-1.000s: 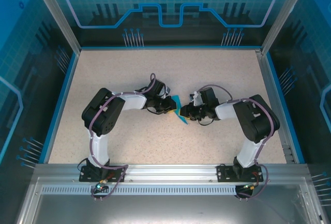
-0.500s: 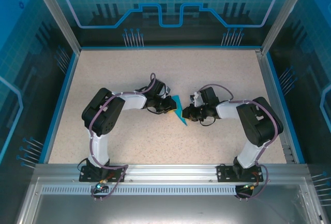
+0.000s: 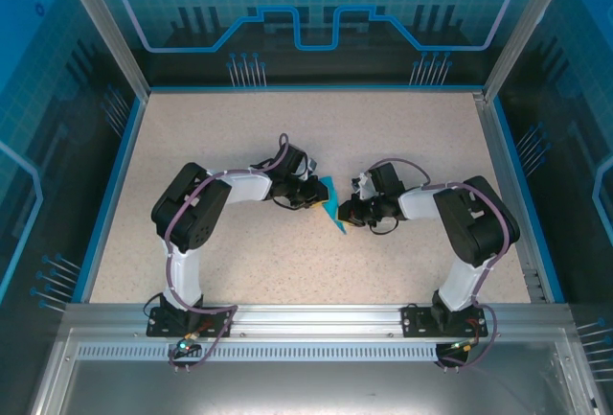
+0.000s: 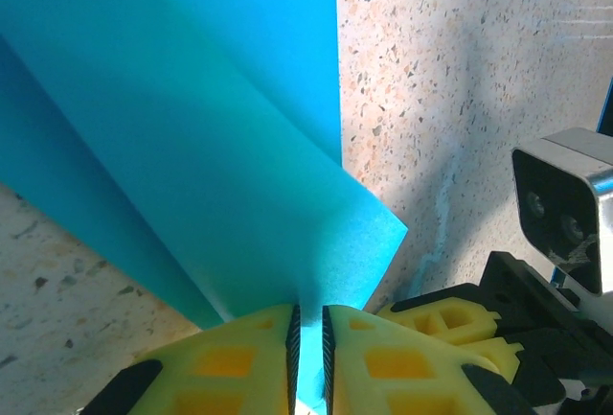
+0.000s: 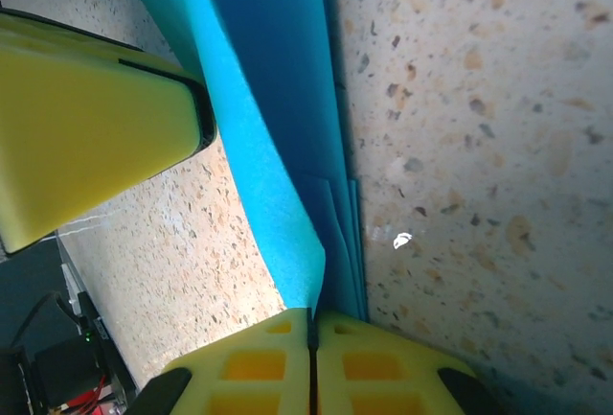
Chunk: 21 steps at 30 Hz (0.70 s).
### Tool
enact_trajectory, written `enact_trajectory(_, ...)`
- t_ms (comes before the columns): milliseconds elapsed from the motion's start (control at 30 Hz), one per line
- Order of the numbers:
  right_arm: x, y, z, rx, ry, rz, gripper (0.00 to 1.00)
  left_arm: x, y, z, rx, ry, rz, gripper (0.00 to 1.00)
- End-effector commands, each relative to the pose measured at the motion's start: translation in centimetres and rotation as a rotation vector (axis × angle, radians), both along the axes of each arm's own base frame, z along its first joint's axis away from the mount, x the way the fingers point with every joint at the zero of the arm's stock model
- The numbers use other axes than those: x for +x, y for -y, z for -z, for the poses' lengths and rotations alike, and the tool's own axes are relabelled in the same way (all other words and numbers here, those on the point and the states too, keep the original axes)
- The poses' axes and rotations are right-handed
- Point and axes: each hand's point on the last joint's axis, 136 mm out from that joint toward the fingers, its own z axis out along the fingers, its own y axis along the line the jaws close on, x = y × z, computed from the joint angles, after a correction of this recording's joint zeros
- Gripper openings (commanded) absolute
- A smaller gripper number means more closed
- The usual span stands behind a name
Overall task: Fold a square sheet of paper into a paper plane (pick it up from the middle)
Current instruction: Fold the wing for the fifth time at the center of the table.
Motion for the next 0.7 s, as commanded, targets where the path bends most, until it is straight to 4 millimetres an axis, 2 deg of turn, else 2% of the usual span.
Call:
enact_trajectory(0,-0.5,0.1,0.8,0.014,-0.044,0.007,0.07,-0.3,0.7,-1.8,-0.041,0.036,0.045,0.18)
enact_trajectory(200,-0.4,0.1,0.6,0.024,-0.052,0.005,0.07,-1.1,1.2,-2.1,-0.088,0.032,0.073,0.18)
enact_trajectory(400,-0.3,0.2,0.7,0.014,-0.060,0.006,0.06,-1.6,0.7,-0.4,-0.055,-0.007,0.063,0.18)
enact_trajectory(667,-0.4,0.3,0.7,0.006,-0.067,-0.003,0.07,-1.3,0.0,0.9,0.016,-0.052,0.024,0.16)
